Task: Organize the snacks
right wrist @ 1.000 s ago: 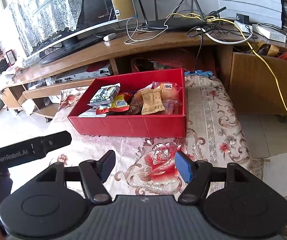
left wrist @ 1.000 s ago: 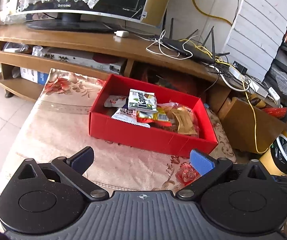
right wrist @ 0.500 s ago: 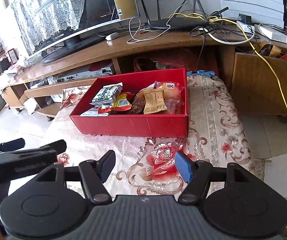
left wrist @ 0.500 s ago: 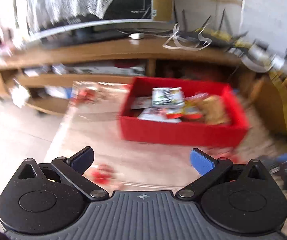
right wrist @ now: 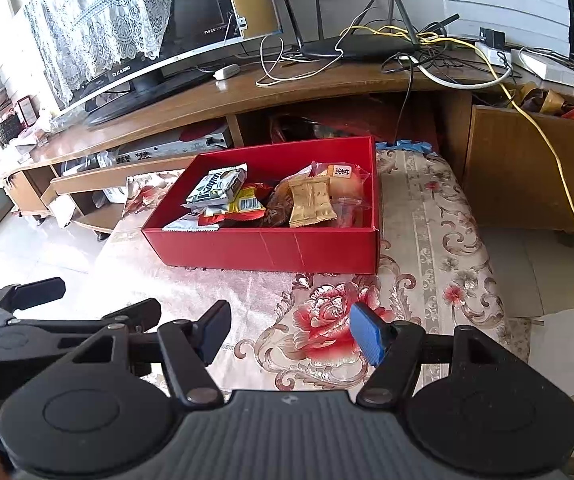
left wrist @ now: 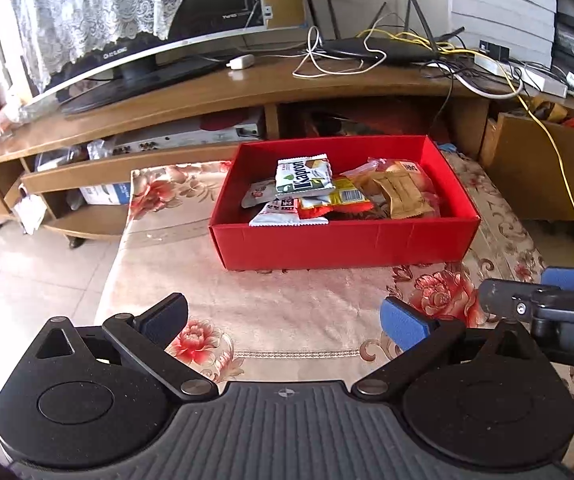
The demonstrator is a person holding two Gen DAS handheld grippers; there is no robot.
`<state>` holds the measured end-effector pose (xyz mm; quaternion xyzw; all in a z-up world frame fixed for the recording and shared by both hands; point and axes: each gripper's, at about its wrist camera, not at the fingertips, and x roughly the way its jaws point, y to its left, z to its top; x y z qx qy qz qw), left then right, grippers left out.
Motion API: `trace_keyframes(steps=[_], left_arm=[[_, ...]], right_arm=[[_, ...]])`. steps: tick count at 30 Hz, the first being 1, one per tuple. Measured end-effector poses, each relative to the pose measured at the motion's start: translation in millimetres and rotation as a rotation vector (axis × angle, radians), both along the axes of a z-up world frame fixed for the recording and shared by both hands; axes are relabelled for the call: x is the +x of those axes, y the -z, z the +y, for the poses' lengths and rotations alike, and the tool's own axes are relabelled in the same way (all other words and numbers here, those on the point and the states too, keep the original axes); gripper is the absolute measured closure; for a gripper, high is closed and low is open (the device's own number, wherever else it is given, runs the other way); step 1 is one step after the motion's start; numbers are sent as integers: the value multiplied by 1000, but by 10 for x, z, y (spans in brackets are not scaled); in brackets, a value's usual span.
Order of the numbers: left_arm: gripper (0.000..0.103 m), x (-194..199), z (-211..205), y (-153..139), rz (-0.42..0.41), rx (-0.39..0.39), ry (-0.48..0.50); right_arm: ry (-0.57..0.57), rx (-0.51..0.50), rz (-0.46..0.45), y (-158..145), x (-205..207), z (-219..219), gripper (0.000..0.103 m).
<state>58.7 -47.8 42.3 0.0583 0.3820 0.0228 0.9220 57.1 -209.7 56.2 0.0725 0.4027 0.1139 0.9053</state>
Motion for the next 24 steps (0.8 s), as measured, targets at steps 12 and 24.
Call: trace_keyframes(steps=[12,24], left_arm=[[0,1,15,22,17,-12,-15],[0,6,62,24,34,-43,-40]], right_arm=[[-6,-17,25,43,3,22,37],[-10,-17,29,45,-3,29,33]])
